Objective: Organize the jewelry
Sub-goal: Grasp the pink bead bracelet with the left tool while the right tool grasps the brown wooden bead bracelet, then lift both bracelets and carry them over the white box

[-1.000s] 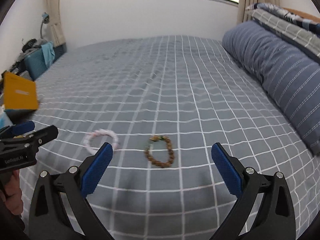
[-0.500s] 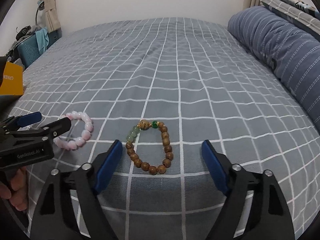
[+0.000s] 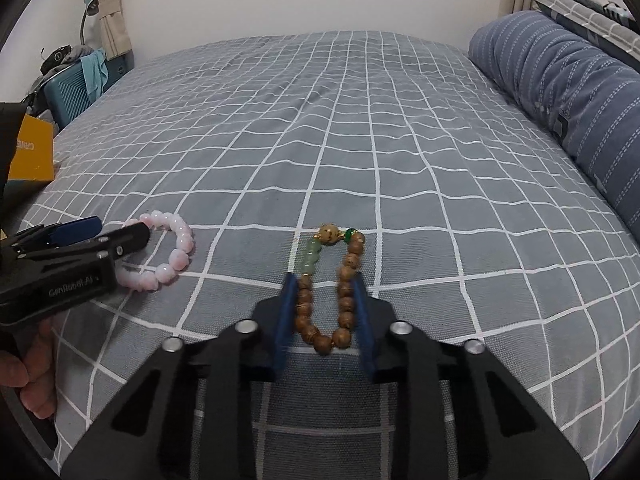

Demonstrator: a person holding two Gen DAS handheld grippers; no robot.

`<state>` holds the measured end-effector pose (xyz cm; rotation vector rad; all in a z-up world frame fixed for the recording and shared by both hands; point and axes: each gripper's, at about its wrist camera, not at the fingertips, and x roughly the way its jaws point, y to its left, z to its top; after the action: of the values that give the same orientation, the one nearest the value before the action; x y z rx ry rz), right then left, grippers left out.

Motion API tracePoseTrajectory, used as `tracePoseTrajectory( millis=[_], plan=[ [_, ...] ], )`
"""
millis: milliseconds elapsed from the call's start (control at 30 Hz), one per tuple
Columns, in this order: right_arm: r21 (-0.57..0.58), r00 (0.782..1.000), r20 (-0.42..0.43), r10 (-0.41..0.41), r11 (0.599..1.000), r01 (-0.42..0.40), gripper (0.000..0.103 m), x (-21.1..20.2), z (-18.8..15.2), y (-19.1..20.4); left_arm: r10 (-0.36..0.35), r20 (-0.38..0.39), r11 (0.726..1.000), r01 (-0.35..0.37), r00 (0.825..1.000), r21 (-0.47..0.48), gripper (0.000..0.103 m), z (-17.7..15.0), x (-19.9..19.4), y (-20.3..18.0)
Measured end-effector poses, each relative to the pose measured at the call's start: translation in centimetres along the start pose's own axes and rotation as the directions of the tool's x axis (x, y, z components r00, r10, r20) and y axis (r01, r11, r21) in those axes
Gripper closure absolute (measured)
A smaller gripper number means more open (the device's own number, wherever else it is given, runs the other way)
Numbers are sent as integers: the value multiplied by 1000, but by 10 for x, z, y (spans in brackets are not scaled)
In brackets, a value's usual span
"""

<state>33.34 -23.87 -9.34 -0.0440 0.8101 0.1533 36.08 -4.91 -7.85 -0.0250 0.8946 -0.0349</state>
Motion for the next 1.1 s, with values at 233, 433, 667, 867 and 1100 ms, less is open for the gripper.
tracePoseTrajectory(
  millis=[233, 433, 667, 867, 1100],
  plan=[
    [-15, 1000, 18, -11, 1000, 12, 96, -3, -1, 3, 14, 18, 1000, -14, 1000, -1, 93, 0, -6, 4],
    [-7, 1000, 27, -8, 1000, 8, 96, -4, -1, 2, -3, 25, 1000, 3, 1000, -1, 93, -1, -10, 8],
    [-9, 999, 44, -22, 1000, 23, 96, -8, -2, 3, 0, 24, 1000, 0, 1000, 2, 93, -4, -16, 7],
    [7, 997, 68, -25, 1000, 24, 96, -19, -4, 2, -16, 20, 1000, 16, 1000, -2, 93, -7, -33, 7],
    [26, 998, 60, -3, 1000, 1, 96, -38, -11, 6, -44, 8, 999, 44, 999, -9, 93, -13, -60, 10]
  ],
)
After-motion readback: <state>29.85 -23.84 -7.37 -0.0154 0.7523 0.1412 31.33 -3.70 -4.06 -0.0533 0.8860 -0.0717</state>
